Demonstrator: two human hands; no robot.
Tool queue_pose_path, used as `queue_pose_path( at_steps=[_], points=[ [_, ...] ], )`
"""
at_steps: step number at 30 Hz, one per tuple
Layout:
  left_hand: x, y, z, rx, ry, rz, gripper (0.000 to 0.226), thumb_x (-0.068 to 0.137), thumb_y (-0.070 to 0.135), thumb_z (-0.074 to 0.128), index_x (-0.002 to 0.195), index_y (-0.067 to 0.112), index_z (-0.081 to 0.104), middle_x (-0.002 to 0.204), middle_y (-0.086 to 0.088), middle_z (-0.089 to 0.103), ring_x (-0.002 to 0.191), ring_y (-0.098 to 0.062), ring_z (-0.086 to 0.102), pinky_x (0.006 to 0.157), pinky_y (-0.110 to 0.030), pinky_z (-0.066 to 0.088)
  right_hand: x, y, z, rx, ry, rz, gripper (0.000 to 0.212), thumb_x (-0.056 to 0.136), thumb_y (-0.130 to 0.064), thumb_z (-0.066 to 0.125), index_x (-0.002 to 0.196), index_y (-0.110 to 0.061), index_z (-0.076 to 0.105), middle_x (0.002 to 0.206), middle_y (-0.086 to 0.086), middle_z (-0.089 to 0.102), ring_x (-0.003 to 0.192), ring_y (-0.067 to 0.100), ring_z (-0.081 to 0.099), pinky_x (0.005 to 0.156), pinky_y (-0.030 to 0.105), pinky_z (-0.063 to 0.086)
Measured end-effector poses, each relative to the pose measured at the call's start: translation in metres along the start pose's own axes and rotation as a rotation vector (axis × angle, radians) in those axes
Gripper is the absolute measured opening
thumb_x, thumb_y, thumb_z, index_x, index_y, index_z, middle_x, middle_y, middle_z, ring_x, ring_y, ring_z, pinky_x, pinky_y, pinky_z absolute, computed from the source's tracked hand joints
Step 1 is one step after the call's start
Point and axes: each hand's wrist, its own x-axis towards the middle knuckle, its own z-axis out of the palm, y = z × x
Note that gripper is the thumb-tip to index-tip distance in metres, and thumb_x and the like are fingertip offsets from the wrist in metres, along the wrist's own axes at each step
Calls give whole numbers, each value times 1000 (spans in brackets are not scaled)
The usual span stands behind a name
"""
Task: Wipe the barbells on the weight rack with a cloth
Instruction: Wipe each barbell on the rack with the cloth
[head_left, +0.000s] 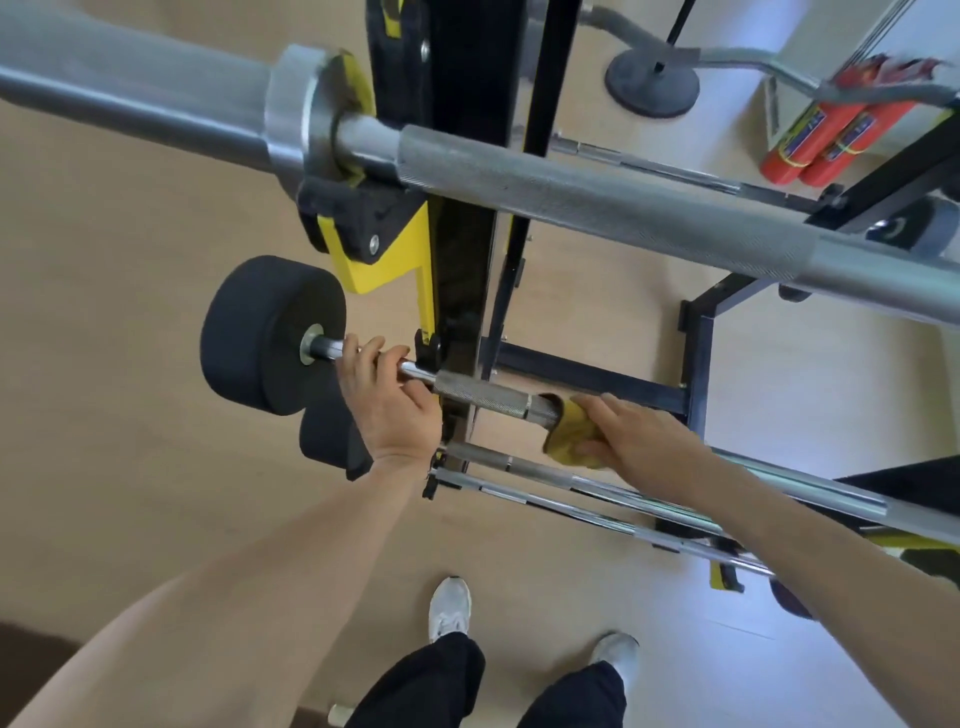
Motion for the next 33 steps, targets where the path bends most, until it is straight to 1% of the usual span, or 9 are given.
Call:
queue_pose_path(
  at_steps=[5, 8, 12, 14, 17, 20, 24, 29, 33],
  points=[
    [-1, -3, 3, 50, 12, 51, 38, 83, 11, 36, 103, 1, 67, 120, -18, 62, 136, -41, 40, 120, -59, 20, 23, -24, -5, -5, -7, 24, 36, 99, -54, 42, 114, -21, 44, 108, -4, 61, 83, 15, 59, 74, 32, 51],
    [0, -3, 3, 98, 1, 71, 35, 80, 11, 39, 101, 3, 67, 114, -16, 65, 133, -42, 44, 114, -61, 27, 55, -54, -6, 19, 39, -12, 32, 101, -47, 46, 118, -20, 44, 108, -1, 61, 83, 15, 58, 72, 30, 47],
    [-1, -2, -1, 162, -15, 83, 31, 80, 10, 44, 102, 7, 66, 116, -13, 65, 133, -39, 45, 109, -59, 34, 104, -117, 2, 5, 213, -31, 28, 100, -27, 51, 125, -16, 46, 112, 7, 64, 96, 27, 67, 75, 41, 57],
    [-1, -1, -3, 186, -25, 69, 32, 81, 12, 44, 105, 9, 65, 119, -11, 64, 135, -36, 43, 109, -58, 34, 103, -122, 6, 16, 277, -47, 38, 98, -24, 56, 133, -16, 44, 117, 8, 63, 105, 28, 64, 84, 44, 57],
    [-1, 1, -4, 189, -51, 50, 38, 81, 16, 37, 106, 11, 66, 120, -8, 64, 136, -34, 41, 110, -57, 33, 56, -79, 12, 72, 226, -12, 59, 96, -32, 60, 145, -25, 30, 126, 4, 58, 113, 26, 59, 97, 44, 51],
    [0, 1, -4, 187, -43, 55, 38, 81, 16, 37, 104, 10, 66, 118, -8, 64, 135, -34, 42, 110, -57, 33, 10, -22, 18, 97, 203, 144, 38, 98, -49, 51, 127, -26, 43, 111, -4, 61, 95, 22, 63, 78, 38, 52],
    [0, 1, -3, 208, -19, 113, 33, 80, 14, 40, 101, 9, 64, 111, -9, 66, 130, -36, 47, 107, -60, 34, 5, -22, 13, 5, 168, 191, 28, 100, -51, 46, 109, -24, 45, 99, -7, 57, 82, 16, 56, 68, 31, 40],
    [0, 0, -2, 248, -20, 144, 30, 78, 11, 44, 102, 10, 63, 108, -9, 66, 125, -34, 49, 106, -61, 34, 51, -61, 6, 33, 147, 118, 32, 100, -49, 48, 113, -20, 46, 94, -7, 51, 81, 15, 58, 64, 30, 37],
    [-1, -2, -3, 268, -37, 145, 30, 79, 11, 45, 105, 11, 62, 112, -9, 65, 128, -33, 48, 109, -59, 31, 95, -108, 9, 65, 258, 38, 32, 100, -42, 52, 123, -19, 49, 106, 1, 62, 91, 21, 65, 69, 35, 51]
  ],
)
